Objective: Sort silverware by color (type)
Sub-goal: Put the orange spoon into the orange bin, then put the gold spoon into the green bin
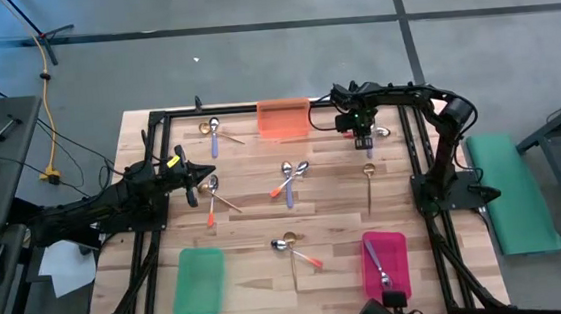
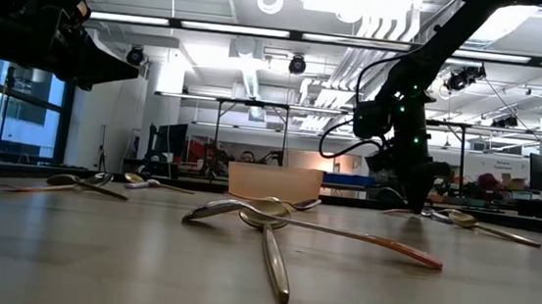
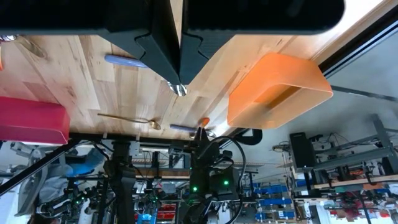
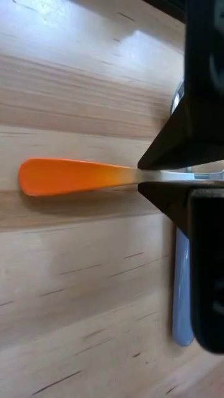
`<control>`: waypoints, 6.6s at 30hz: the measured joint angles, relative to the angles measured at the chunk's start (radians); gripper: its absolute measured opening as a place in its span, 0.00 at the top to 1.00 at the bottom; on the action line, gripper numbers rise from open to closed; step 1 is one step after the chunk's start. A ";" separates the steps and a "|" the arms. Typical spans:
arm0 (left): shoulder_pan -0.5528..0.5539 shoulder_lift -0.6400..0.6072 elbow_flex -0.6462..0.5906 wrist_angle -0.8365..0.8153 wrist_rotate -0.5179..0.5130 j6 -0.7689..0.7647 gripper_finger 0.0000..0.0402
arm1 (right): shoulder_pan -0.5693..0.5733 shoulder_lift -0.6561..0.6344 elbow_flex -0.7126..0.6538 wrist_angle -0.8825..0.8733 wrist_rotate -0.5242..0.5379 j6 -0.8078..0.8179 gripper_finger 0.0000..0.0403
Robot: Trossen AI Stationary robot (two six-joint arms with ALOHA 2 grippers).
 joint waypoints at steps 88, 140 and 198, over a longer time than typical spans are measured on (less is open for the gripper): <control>0.000 0.000 0.000 0.000 0.000 0.000 1.00 | 0.180 0.600 1.184 -0.140 -0.264 0.350 0.89; 0.000 0.000 0.000 0.000 0.000 0.007 1.00 | 0.362 0.112 0.286 0.995 -0.359 0.509 1.00; -0.184 1.266 0.718 -0.720 0.012 0.201 0.79 | 0.234 -0.458 -0.522 1.593 -0.356 0.479 1.00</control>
